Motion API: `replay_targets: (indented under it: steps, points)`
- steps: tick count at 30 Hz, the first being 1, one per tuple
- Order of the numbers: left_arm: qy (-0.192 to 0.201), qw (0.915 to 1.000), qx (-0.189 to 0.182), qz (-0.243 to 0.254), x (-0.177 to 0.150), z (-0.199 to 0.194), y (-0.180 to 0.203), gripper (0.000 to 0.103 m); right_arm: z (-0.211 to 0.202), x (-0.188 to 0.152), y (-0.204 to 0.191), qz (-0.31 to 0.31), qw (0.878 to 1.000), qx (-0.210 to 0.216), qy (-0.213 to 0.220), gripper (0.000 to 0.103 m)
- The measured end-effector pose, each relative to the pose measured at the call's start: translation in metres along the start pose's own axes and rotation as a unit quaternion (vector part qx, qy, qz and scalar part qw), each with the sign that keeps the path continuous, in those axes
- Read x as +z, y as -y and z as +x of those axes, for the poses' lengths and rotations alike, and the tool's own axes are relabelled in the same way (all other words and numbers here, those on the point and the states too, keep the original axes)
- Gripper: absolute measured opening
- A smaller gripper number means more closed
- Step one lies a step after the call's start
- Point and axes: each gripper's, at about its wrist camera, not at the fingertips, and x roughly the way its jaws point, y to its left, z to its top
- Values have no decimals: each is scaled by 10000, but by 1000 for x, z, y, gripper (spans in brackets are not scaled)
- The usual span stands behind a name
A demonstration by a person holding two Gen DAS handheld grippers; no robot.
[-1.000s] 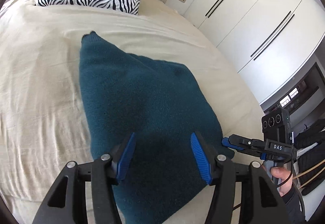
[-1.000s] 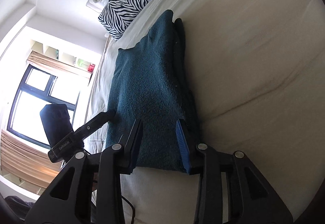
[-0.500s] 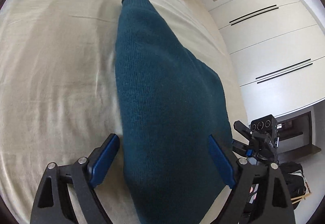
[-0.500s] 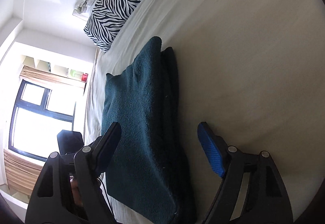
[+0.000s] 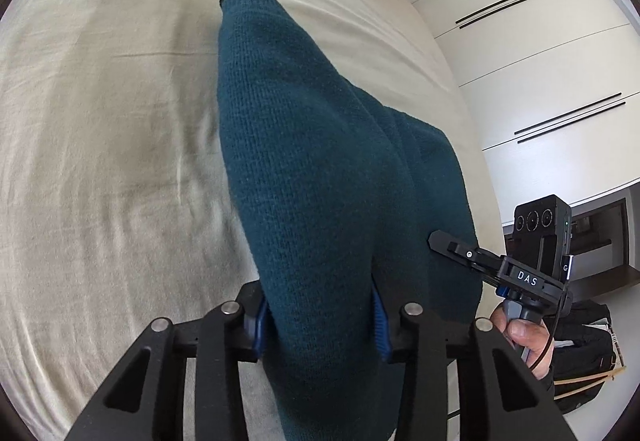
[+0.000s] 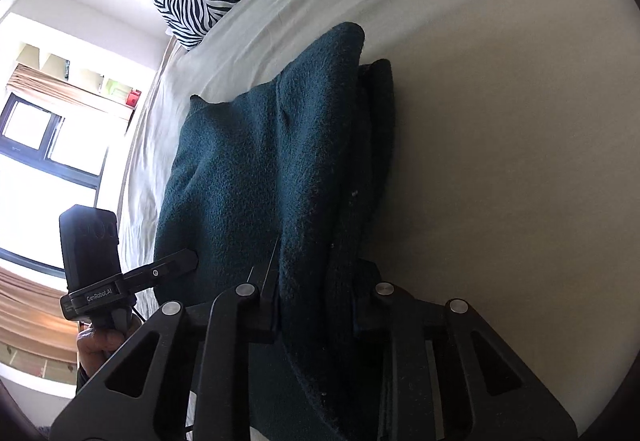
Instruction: Fold small clothes
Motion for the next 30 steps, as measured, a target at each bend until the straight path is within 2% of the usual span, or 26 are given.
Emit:
replay_targets:
  steps: [4, 10, 15, 18, 23, 27, 30]
  points:
    - [186, 9997, -66, 164, -11, -42, 11, 41, -21, -8, -36, -195, 9997, 110, 94, 21]
    - [514, 9977, -35, 447, -36, -128, 8, 41, -44, -35, -111, -558, 9964, 592, 218, 21]
    - [652, 9962, 216, 529, -76, -189, -18, 41, -30, -78, -178, -870, 9916, 950, 70, 21]
    - [669, 9964, 284, 445, -99, -211, -43, 42, -15, -107, -203, -949, 9892, 1116, -58, 21]
    - [634, 9975, 232, 189, -138, -221, -90, 42, 25, -144, -213, -797, 9876, 1300, -382, 21]
    - [508, 9984, 221, -57, -158, -203, -125, 42, 59, -171, -196, -407, 9884, 1340, -588, 21]
    - [446, 9985, 182, -277, -167, -188, -149, 46, 81, -185, -174, -38, 9891, 1311, -669, 21]
